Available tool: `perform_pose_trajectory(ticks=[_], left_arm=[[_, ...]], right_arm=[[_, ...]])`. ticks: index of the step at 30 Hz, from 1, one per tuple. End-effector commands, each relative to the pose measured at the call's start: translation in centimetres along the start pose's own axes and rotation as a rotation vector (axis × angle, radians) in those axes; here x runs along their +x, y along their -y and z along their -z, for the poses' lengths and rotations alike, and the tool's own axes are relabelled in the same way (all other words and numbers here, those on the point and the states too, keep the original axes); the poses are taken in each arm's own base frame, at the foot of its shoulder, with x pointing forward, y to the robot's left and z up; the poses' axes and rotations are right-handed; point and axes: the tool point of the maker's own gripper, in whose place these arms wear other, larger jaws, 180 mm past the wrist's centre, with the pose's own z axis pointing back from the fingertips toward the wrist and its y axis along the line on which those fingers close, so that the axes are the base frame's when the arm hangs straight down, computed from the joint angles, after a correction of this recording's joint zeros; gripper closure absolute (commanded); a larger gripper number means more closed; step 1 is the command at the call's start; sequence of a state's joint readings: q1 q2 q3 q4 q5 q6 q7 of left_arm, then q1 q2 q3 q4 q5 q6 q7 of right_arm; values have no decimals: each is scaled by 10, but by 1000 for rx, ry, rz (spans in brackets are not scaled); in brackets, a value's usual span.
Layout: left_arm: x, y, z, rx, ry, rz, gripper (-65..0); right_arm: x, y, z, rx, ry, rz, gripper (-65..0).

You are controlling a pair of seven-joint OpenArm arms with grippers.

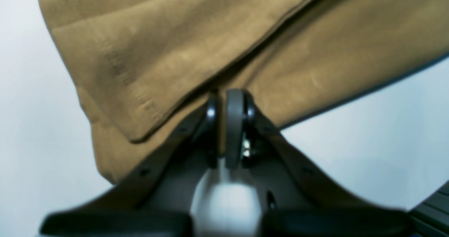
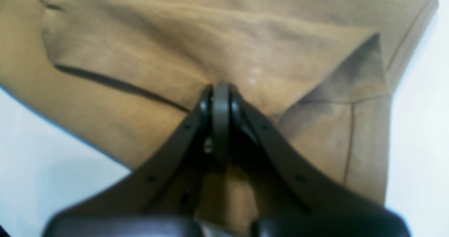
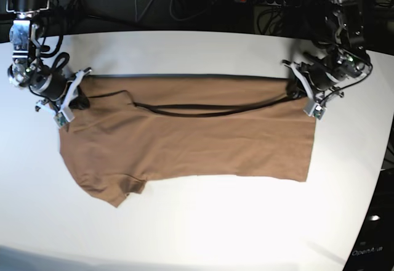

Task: Fold the T-shirt properly
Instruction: 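Pull both grippers back toward the robot, laying the folded edge flat, then open both grippers to release the folded shirt edge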

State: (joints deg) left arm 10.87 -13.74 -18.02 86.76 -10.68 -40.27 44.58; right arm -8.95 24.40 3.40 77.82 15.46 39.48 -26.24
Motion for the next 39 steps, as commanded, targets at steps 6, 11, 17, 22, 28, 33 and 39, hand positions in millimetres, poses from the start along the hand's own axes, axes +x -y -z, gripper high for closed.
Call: perform_pose_trajectory(ticks=[6,11,17,22,28,33,39], left_arm=[[-36,0,-5,26,-101,-31,-28],[-52,10,-12,18,-125,-28,-28],[-55,19,-27,23,-120,6,-28],[-63,22,-30,20,-134,4,-28],[-65,18,-32,32,-136,-5,-28],[-64,3,-38,74,-125,-28,-28],[-59,1,-38,78,-115,-24,-31]], right_arm=[[-57,-6,-16,-10,-136,-17,-9],[-76,-20,-22,15,-136,0,-9],[-92,-34,-29,39,-134,19,-9],[-101,-44,-33,53,-124,35,-9],[-104,-53,-34,66,-104,53,-7],[-99,-43,-36,39,-85,60,-7],[-74,-25,-44,-17,-26,32,-7]])
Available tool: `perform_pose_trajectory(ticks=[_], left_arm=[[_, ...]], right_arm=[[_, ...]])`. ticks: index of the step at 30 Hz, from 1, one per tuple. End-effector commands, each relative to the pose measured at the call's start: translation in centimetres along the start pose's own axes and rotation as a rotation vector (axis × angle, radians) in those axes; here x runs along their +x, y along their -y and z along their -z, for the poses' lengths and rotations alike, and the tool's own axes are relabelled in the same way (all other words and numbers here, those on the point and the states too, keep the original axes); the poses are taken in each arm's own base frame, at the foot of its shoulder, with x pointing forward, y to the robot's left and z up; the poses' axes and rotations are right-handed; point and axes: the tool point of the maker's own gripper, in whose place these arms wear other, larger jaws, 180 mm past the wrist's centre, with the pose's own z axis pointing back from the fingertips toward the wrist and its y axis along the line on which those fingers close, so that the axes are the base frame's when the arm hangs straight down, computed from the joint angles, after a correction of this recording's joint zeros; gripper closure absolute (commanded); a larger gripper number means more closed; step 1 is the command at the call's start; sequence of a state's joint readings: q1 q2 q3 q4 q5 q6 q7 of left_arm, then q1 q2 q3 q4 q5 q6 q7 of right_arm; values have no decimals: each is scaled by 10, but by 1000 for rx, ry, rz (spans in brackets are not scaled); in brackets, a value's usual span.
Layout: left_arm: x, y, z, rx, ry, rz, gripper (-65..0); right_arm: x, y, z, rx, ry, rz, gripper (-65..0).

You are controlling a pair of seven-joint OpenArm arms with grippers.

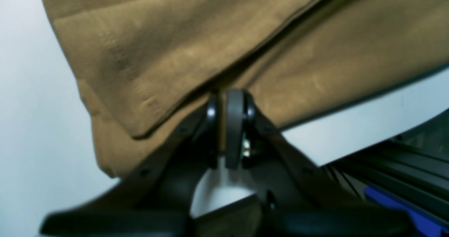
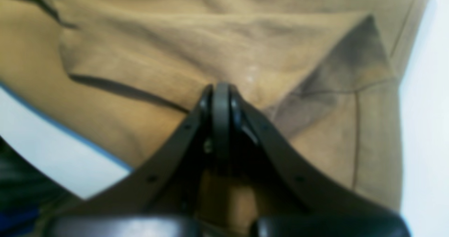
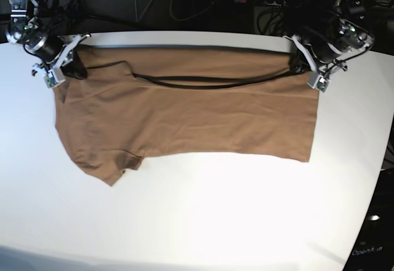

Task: Fold the T-shirt properly
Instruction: 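Open both grippers to release the folded shirt edge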

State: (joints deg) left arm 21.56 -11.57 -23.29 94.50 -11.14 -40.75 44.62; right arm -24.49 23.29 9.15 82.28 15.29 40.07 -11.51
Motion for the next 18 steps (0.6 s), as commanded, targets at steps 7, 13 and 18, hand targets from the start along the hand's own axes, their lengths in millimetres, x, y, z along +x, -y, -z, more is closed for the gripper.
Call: perform_pose_trajectory(ticks=[7,13,18], left_arm=[[-6,-15,-2,52,-66,27,-32],[-8,-14,-2,50,-70,25,-32],[-10,-13,-2,49,-73,24,-32]], right_arm=[[-7,13,-10,-46,-89,-78,-7],[0,16,-8,-51,-71,-85,-7],[3,19,-10,-54,-67,-97,-6]])
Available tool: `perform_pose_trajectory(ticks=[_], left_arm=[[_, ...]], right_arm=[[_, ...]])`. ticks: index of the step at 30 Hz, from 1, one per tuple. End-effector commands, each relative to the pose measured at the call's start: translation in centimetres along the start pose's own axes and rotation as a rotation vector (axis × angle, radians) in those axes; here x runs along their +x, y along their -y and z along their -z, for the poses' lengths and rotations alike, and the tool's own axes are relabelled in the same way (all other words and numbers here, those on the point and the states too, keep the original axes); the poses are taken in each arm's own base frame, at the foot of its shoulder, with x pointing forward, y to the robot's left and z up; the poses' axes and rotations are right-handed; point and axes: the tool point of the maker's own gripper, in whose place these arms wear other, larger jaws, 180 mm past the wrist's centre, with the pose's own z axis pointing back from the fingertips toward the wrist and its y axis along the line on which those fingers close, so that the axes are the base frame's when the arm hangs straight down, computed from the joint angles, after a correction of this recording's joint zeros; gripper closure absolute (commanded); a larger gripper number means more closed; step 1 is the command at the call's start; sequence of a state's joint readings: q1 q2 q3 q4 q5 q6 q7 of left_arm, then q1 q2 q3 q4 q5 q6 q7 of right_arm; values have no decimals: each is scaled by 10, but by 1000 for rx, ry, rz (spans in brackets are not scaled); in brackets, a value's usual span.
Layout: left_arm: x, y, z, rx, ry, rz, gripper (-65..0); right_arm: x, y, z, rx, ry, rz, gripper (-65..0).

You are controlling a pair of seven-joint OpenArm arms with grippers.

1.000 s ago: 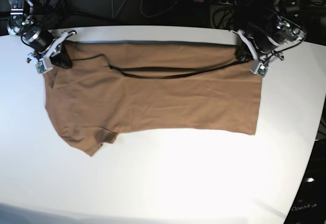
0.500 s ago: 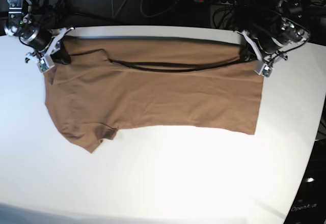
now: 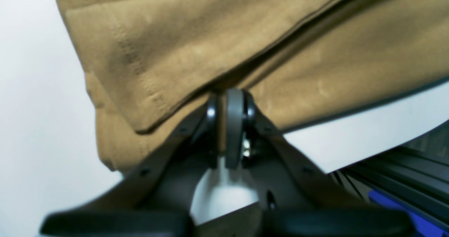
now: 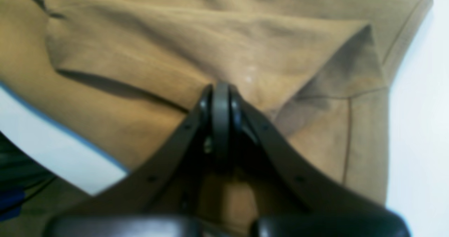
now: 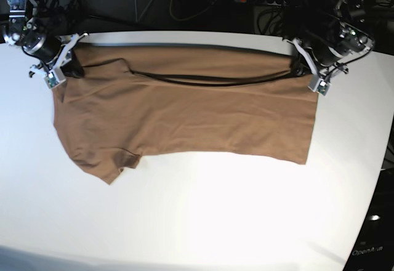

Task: Fold the T-shirt properly
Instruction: 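Open both grippers to release the folded shirt edge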

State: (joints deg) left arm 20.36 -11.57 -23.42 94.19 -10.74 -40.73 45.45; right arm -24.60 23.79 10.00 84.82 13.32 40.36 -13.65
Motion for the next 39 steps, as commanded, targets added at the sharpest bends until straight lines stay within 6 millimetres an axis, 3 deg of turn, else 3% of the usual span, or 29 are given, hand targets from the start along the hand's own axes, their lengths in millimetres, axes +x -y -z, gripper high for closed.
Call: perform_pose_trajectory(ticks=[1,14,22,27,29,34,39], left_arm=[[-14,-9,-4,39,-70,20,-32],[-13,0,0,22,-61,3,-31],[-13,0,0,20,-58,3,-32],[3,7,-7,30,-7,20,-34],[15,11,-15,40,28,45,-67],[43,20,-31,63,107,87,-231],[53,21,-34,67,135,98,-264]], right_arm=[[-2,13,-4,-37,-36,-38,-6],[52,0,-15,-33,96,-144,-3],[54,-1,-16,-31,101,-148,-3],[52,-1,-14,-28,95,-143,-3],[51,-2,-15,-27,94,-143,-3],[53,-1,-16,-32,98,-145,-3],[54,7,-19,-53,101,-142,-1]])
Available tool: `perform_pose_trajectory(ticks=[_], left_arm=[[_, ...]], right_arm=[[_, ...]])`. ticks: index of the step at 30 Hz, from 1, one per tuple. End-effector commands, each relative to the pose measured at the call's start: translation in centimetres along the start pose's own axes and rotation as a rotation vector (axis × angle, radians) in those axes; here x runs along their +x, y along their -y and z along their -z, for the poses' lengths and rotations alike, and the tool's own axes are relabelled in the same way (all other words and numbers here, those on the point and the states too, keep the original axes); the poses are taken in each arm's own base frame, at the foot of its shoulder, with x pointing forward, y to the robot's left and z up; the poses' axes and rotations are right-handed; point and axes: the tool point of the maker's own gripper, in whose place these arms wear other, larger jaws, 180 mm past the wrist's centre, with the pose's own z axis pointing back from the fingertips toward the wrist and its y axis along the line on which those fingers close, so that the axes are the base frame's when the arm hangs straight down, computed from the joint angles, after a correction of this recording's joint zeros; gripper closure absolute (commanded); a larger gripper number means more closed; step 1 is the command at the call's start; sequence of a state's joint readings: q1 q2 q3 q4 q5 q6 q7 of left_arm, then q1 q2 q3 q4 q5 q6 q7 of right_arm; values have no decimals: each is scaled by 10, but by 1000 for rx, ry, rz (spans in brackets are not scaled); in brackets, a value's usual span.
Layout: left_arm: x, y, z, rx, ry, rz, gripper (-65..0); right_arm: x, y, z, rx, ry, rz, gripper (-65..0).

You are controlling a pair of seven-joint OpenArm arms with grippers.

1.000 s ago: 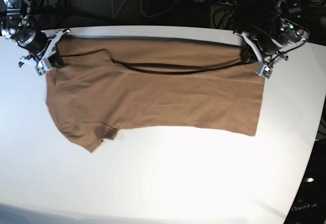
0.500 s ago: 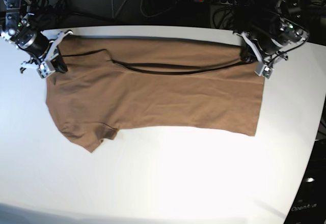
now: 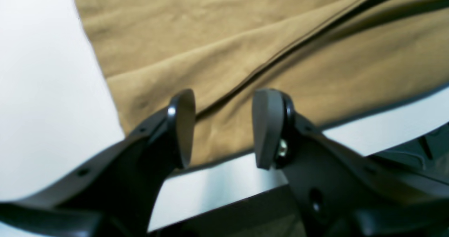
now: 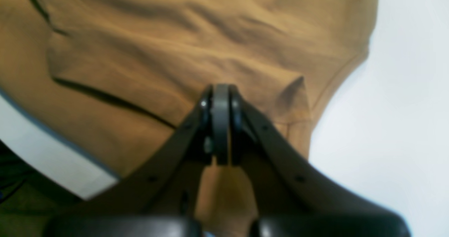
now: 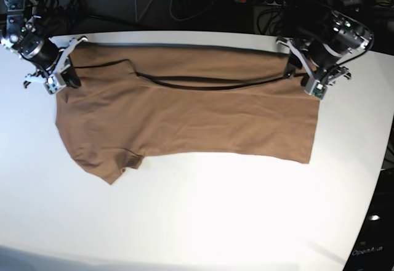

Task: Fold the T-shirt properly
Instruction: 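Open both grippers to release the folded shirt edge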

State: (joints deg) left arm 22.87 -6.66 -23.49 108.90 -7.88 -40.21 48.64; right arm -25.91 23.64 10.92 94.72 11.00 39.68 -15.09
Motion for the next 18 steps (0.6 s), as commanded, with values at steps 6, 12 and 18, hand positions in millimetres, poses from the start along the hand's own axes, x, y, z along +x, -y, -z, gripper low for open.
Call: perform_pose_trajectory(ticks=[6,12,18], left_arm=[[12,-3,-4,5,48,4,-268],[14,-3,-3,5,53,3,-268],[15,-3,-4,6,57,5,-269]], right_arm=[[11,36,-22,-129,61,33,-9],[6,46,-29,-166,55,49,-10],[-3,46,-33,-200,55,107,-10]])
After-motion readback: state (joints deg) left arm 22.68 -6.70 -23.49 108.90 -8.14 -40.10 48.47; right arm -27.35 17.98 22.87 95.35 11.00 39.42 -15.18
